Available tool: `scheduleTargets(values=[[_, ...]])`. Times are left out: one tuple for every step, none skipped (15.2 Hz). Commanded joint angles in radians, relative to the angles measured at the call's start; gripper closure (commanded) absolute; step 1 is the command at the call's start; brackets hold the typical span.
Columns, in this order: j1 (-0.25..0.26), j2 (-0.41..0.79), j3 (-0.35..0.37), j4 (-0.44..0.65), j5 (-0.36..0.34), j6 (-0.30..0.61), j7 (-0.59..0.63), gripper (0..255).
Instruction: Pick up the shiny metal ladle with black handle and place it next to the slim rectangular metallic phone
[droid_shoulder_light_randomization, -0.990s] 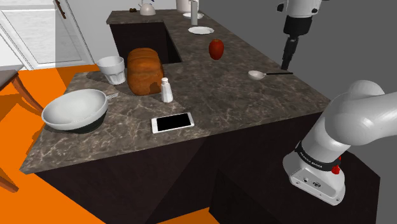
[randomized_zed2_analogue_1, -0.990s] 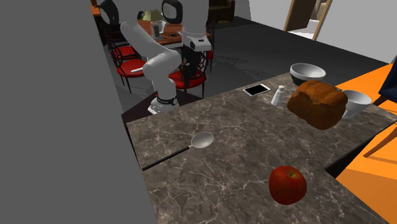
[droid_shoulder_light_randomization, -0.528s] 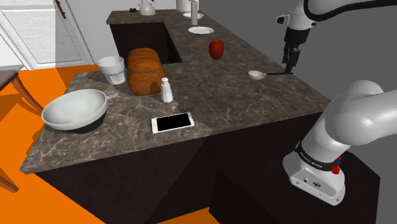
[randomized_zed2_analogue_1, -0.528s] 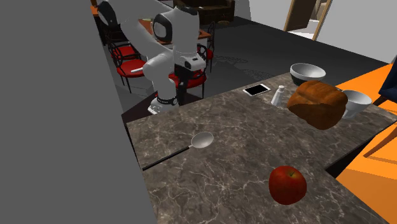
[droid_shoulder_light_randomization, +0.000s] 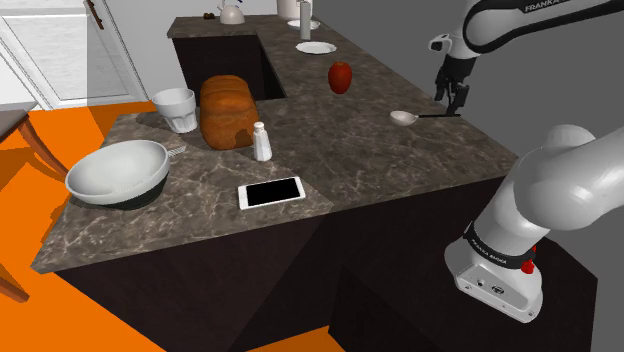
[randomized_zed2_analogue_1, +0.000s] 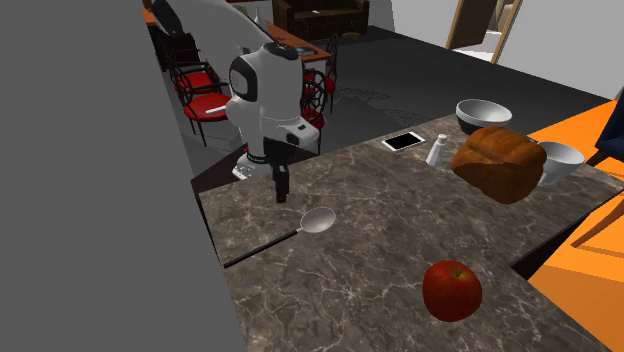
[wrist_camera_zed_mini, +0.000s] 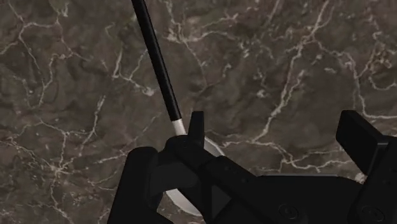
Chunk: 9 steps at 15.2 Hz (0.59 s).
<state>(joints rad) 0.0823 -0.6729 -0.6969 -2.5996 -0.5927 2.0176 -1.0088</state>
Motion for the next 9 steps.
scheduleTargets(values=[[0.038,0.069,-0.074,0.027,-0.019,0.075,-0.088,0],[0.061,0.106,-0.112,0.044,-0.021,0.110,-0.132,0],[0.088,0.145,-0.153,0.063,-0.019,0.146,-0.178,0],[0.118,0.185,-0.195,0.083,-0.013,0.182,-0.225,0],[0.152,0.227,-0.239,0.103,0.000,0.219,-0.275,0],[0.190,0.271,-0.286,0.125,0.019,0.255,-0.328,0],[0.216,0.300,-0.317,0.138,0.034,0.278,-0.362,0],[0.223,0.313,-0.331,0.134,0.038,0.296,-0.366,0],[0.231,0.327,-0.344,0.129,0.043,0.314,-0.370,0]])
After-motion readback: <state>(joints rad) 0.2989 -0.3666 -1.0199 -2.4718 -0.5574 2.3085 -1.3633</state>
